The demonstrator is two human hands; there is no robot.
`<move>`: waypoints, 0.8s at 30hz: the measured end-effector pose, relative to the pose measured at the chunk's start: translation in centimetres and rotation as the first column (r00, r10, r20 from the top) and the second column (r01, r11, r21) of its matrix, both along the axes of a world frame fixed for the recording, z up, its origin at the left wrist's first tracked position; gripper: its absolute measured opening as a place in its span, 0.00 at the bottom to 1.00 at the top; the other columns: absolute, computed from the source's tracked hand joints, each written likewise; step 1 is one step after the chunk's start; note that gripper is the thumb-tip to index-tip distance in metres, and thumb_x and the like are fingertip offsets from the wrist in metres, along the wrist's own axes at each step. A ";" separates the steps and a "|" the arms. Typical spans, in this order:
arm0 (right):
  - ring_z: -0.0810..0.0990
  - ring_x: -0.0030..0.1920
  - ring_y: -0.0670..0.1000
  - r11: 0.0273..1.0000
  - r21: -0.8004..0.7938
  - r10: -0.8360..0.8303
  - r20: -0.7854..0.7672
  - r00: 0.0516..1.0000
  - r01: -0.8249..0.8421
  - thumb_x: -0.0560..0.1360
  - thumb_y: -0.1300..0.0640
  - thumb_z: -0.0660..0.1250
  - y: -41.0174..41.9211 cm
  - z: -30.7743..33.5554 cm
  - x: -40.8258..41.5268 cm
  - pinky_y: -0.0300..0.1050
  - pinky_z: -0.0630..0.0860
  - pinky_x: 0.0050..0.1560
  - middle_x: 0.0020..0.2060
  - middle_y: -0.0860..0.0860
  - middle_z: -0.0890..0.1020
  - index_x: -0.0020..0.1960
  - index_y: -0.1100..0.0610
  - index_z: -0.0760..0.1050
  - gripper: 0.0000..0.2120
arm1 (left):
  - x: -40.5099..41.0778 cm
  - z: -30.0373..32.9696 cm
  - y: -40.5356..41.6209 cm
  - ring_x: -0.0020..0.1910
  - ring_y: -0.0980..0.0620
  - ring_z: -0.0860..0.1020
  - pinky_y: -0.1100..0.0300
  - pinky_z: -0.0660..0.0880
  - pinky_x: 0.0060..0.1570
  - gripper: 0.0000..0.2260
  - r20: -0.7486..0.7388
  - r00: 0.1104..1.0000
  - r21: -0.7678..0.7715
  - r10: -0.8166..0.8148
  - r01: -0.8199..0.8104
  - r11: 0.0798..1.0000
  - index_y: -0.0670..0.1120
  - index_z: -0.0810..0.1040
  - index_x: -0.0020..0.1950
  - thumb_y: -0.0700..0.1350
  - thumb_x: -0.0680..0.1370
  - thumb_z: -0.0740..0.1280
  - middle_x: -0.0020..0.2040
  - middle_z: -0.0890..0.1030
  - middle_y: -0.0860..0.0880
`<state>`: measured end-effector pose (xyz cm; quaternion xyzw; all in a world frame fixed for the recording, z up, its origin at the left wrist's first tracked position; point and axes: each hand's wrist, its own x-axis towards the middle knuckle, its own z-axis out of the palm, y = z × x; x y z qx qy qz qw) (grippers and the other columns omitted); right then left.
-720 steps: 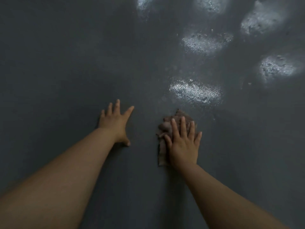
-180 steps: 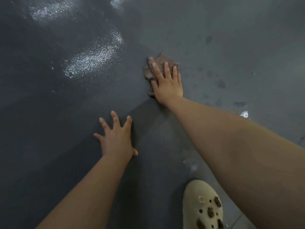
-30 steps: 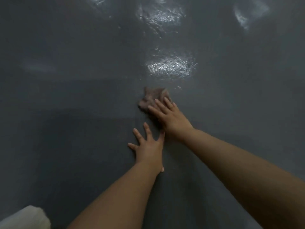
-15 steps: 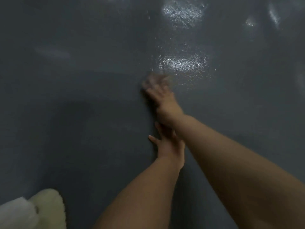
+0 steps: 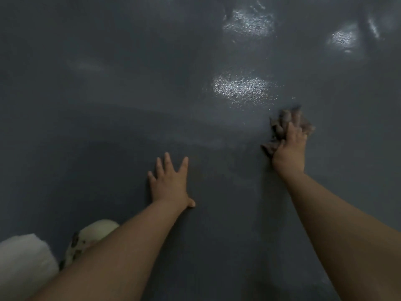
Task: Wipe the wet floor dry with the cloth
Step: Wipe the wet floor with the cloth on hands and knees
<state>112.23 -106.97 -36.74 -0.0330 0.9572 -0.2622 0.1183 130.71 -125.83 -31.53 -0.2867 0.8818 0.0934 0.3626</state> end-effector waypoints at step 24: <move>0.43 0.76 0.58 0.996 0.041 -0.082 0.147 0.986 0.077 0.75 0.67 0.61 -6.4 1.5 8.6 0.45 0.42 0.73 0.77 0.57 0.47 0.77 0.55 0.50 0.35 | 1.8 -0.8 -0.5 0.74 0.33 0.40 0.35 0.54 0.70 0.56 -0.041 0.999 0.100 -0.002 0.006 0.995 0.52 0.38 0.77 0.56 0.65 0.77 0.75 0.35 0.38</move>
